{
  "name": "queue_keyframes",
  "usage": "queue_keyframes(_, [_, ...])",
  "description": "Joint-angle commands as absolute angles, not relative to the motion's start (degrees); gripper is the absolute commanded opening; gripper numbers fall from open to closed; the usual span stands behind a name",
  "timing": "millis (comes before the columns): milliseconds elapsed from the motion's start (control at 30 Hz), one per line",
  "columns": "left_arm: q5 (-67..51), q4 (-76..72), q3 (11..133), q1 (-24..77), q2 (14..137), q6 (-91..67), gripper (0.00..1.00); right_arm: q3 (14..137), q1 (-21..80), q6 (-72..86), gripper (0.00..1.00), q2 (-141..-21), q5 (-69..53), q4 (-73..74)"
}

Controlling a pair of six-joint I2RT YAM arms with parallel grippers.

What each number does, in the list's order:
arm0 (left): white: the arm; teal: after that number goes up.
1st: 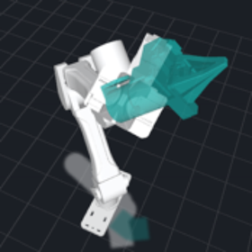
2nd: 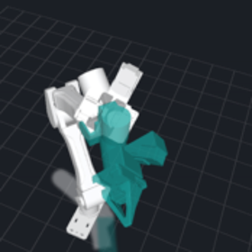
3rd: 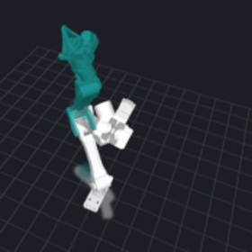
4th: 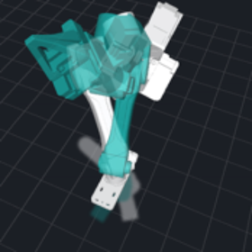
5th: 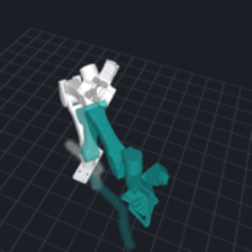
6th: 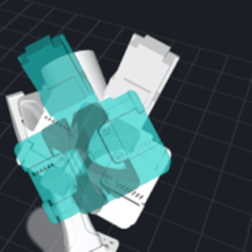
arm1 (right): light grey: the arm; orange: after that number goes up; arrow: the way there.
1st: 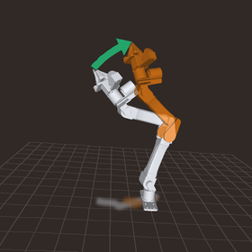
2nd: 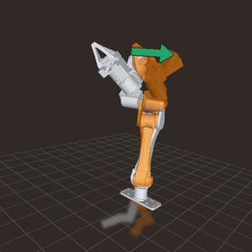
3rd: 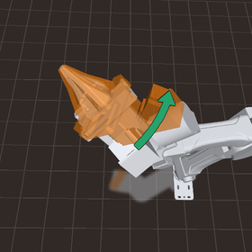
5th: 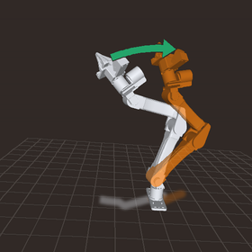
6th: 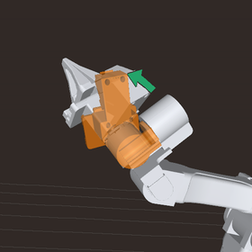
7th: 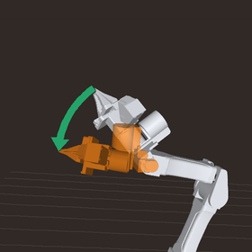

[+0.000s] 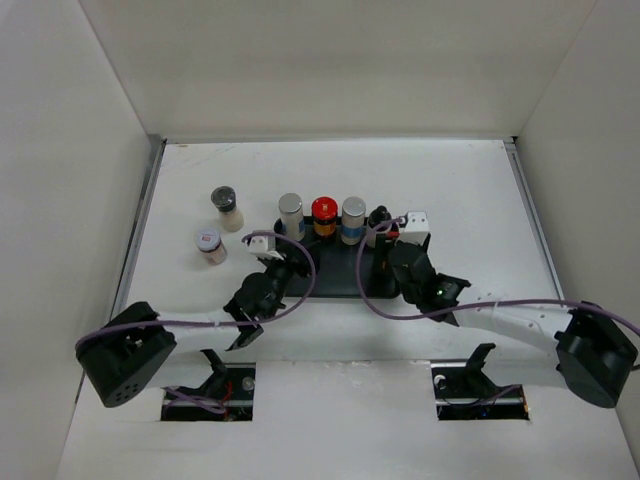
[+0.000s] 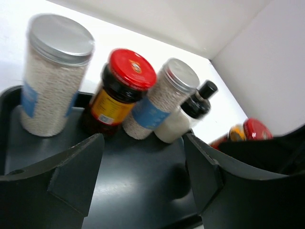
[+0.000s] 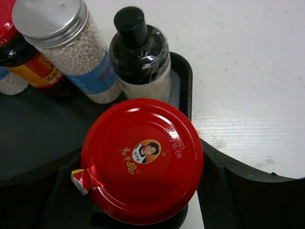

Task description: Organize the condiment bottles

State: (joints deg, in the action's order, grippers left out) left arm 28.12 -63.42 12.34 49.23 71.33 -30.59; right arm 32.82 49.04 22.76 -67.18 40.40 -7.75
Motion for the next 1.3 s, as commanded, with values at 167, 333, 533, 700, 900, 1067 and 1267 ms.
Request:
queue_keyframes(167, [32.5, -35.8, 20.7, 44.1, 58.2, -34.2, 0.72, 32.6, 52.3, 22.9, 0.63, -73.0, 41.3, -21.6])
queue_keyframes(333, [35.7, -22.7, 24.5, 40.7, 54.3, -34.5, 0.82, 31.8, 52.4, 22.8, 0.77, -73.8, 40.7, -21.9])
queue_keyframes(533, [41.4, -7.8, 27.6, 34.7, 49.4, -35.0, 0.93, 33.4, 52.4, 20.5, 1.00, -67.8, 41.1, -17.2])
queue_keyframes(700, [43.7, -1.2, 30.0, 28.4, 48.9, -34.5, 0.96, 35.2, 50.8, 16.6, 1.00, -60.3, 38.8, -15.1])
queue_keyframes(900, [40.1, 1.4, 32.6, 18.6, 52.6, -34.5, 0.96, 31.6, 51.2, 17.3, 0.94, -57.0, 36.5, -18.4])
queue_keyframes(1067, [38.3, 2.6, 33.5, 13.4, 56.6, -34.9, 0.96, 30.6, 51.5, 20.4, 0.18, -54.9, 34.4, -18.8])
queue_keyframes(1267, [38.8, 1.3, 36.1, 12.1, 63.4, -34.5, 0.94, 28.7, 51.8, 20.5, 0.58, -55.8, 34.0, -22.1])
